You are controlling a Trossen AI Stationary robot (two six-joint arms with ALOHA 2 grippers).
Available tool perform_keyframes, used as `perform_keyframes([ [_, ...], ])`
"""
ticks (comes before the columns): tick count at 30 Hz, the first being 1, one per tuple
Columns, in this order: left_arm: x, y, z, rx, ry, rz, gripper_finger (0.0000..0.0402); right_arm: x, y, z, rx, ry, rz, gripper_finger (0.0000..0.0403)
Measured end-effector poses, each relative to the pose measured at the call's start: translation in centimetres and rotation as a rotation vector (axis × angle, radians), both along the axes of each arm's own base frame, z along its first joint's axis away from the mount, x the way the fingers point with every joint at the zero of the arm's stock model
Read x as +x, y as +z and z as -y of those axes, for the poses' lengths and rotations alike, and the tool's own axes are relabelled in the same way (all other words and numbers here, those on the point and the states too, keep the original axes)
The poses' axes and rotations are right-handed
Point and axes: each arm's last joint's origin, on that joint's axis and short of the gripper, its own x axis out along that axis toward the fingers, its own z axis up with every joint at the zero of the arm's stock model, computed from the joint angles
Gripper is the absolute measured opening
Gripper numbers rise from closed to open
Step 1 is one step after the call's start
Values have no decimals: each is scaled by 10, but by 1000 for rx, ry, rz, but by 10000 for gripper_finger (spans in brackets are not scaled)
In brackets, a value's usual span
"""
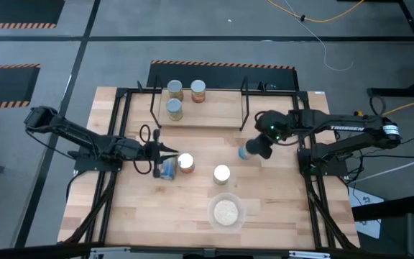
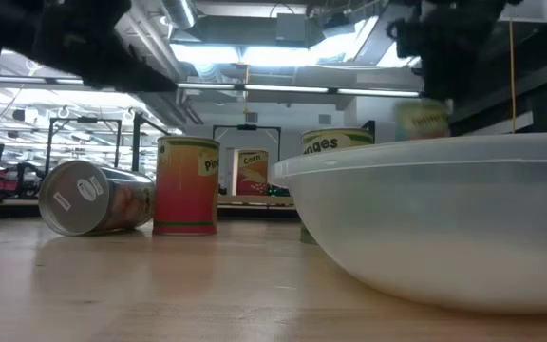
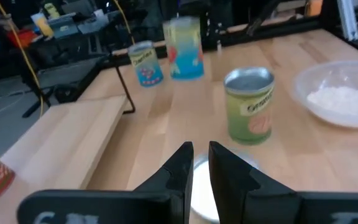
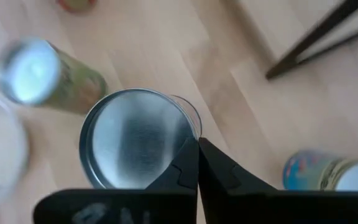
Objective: Pick and place cans onto a shelf
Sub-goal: Put the canned tomatoes on the shelf
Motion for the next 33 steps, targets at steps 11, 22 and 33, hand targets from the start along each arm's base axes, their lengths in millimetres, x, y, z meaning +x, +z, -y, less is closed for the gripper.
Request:
perform_keyframes([
  [11, -7, -18, -7, -48, 41, 22, 43, 18, 93, 5, -186, 66, 267, 2],
  [22, -7, -19, -7, -50, 40, 26, 43, 76, 141, 43, -379, 85, 316, 2],
  [33, -7, -19, -7, -50, 41, 24, 43, 145, 107, 110, -296, 50, 227, 2],
])
